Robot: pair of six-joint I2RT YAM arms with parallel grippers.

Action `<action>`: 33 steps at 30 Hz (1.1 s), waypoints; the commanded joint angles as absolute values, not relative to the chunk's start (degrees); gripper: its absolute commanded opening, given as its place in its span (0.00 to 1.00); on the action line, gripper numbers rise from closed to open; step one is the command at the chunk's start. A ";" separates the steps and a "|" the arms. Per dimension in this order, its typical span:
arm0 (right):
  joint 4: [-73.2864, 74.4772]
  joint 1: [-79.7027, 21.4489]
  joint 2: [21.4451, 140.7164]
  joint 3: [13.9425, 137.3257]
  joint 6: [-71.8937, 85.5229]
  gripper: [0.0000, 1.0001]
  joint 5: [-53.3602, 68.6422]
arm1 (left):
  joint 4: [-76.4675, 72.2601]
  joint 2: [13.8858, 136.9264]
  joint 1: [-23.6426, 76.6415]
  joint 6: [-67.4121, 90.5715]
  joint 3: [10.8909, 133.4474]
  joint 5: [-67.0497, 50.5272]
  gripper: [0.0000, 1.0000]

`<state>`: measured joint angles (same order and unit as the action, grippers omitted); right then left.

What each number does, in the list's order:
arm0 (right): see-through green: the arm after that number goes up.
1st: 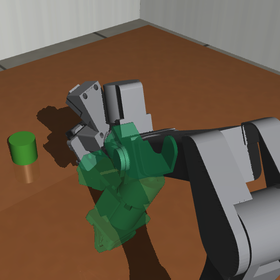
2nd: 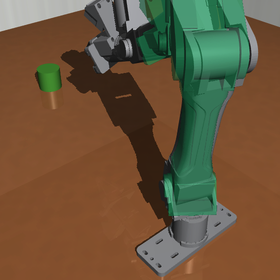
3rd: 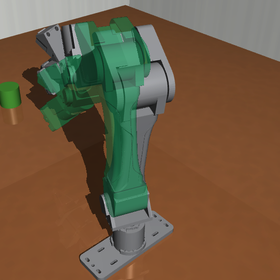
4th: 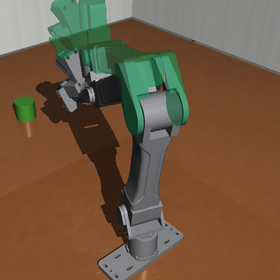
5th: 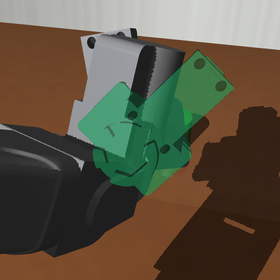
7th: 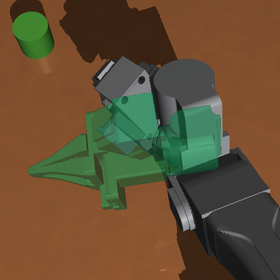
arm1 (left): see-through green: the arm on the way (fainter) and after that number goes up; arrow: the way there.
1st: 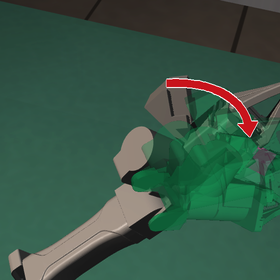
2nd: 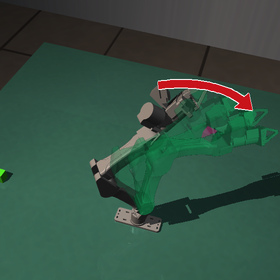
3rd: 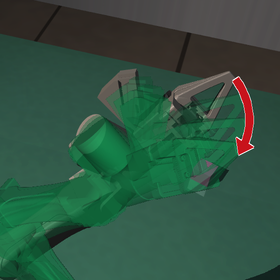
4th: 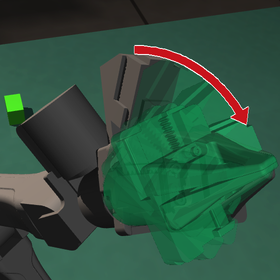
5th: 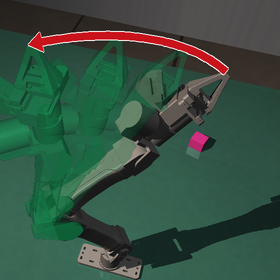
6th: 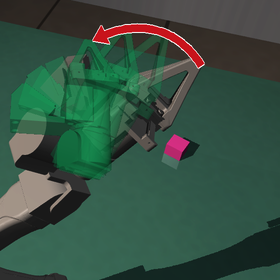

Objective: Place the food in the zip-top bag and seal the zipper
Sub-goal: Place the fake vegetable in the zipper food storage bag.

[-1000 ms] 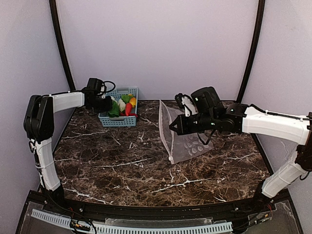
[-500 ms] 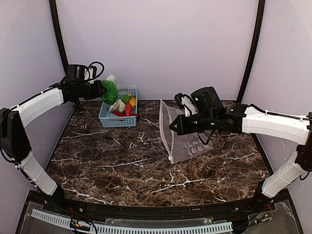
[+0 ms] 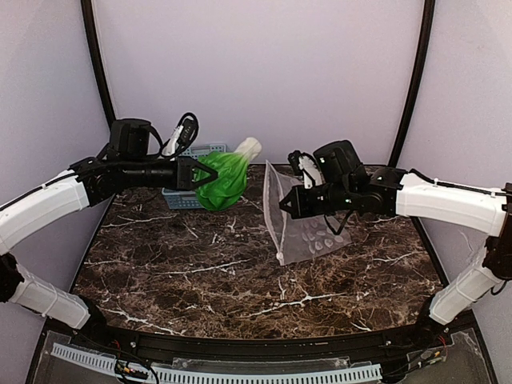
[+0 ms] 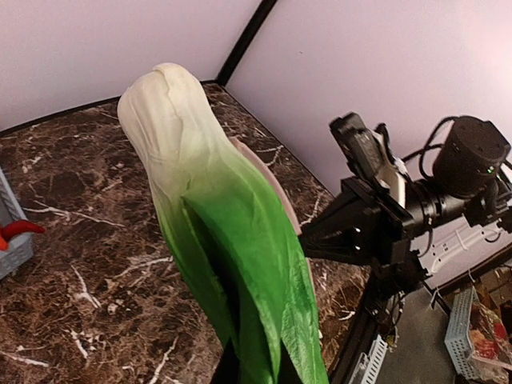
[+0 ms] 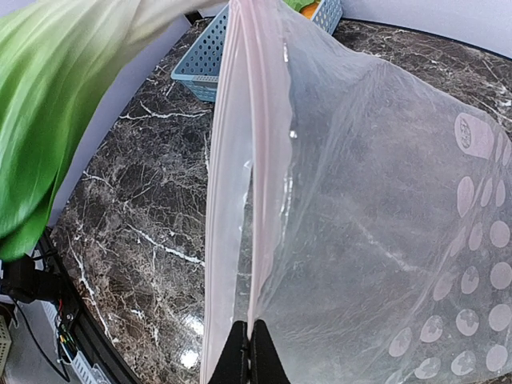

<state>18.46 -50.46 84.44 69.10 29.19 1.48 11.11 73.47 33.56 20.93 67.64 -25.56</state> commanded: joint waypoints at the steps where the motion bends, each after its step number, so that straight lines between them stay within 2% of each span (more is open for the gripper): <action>1: 18.19 -49.76 85.46 70.12 29.09 0.00 1.05 | 12.01 70.02 38.89 21.86 65.12 -30.95 0.01; 8: 18.28 -48.88 85.60 70.31 28.94 0.00 1.34 | 12.55 66.89 43.44 22.27 60.34 -27.06 0.01; 23: 19.06 -47.64 86.24 70.55 29.20 0.00 1.76 | 7.14 59.50 44.91 24.20 55.97 -26.50 0.01; 33: 19.07 -47.46 85.69 71.02 28.88 0.00 2.22 | 7.15 61.19 45.15 25.71 55.64 -31.10 0.01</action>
<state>19.68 -47.88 85.67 69.43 29.19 1.67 8.86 60.27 44.64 24.53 56.27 -28.23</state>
